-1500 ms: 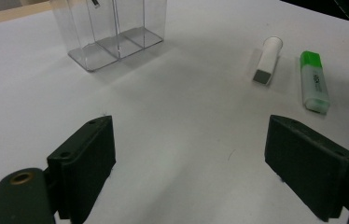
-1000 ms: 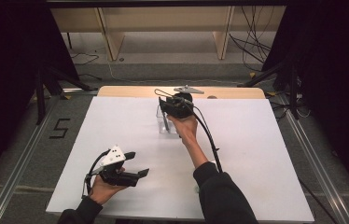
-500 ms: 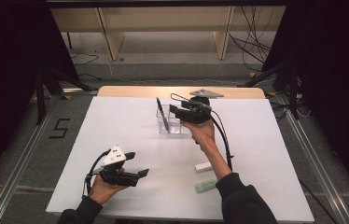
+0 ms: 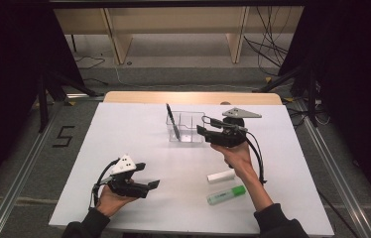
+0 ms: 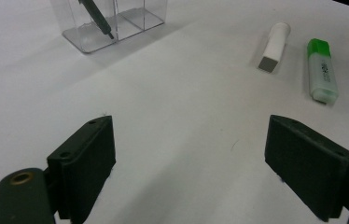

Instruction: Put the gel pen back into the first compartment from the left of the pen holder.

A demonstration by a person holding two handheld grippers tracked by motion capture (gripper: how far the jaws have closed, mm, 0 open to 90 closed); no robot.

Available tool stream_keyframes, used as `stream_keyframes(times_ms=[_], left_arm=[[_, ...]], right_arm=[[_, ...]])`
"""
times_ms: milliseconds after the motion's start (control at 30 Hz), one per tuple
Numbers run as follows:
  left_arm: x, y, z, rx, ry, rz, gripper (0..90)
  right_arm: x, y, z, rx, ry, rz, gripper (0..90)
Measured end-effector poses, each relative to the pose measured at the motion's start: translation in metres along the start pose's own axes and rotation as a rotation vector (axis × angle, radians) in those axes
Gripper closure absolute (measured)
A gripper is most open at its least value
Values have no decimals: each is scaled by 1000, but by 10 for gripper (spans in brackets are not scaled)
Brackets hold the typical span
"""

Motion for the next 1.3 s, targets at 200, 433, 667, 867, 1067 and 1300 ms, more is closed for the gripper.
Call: stream_keyframes(times_ms=[200,433,667,867,1067,1300], left_arm=[[2,0,0,-9,5,8,158],[3,0,0,-9,8,16,158],[4,0,-3,-7,15,30,158],[6,-2,-5,-2,18,36,158],[7,-4,-8,3,19,40,158],[11,-8,-12,5,35,44,158]], right_arm=[[-17,14,-4,-21,17,13,360],[-31,28,-5,-36,24,18,354],[-44,43,-8,-46,43,21,347],[-56,57,-10,-38,49,17,343],[-71,70,-12,-24,56,5,342],[-83,81,-16,-15,72,1,332]])
Point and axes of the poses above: each handheld gripper's, and its own axes: x roughly forward along the jaws, y roughly out of its underside, z roughly to its left, the point moved 5 cm from there along x, roughly forward along the jaws, and after that the axes turned 4 degrees about y, right-handed, at the moved point
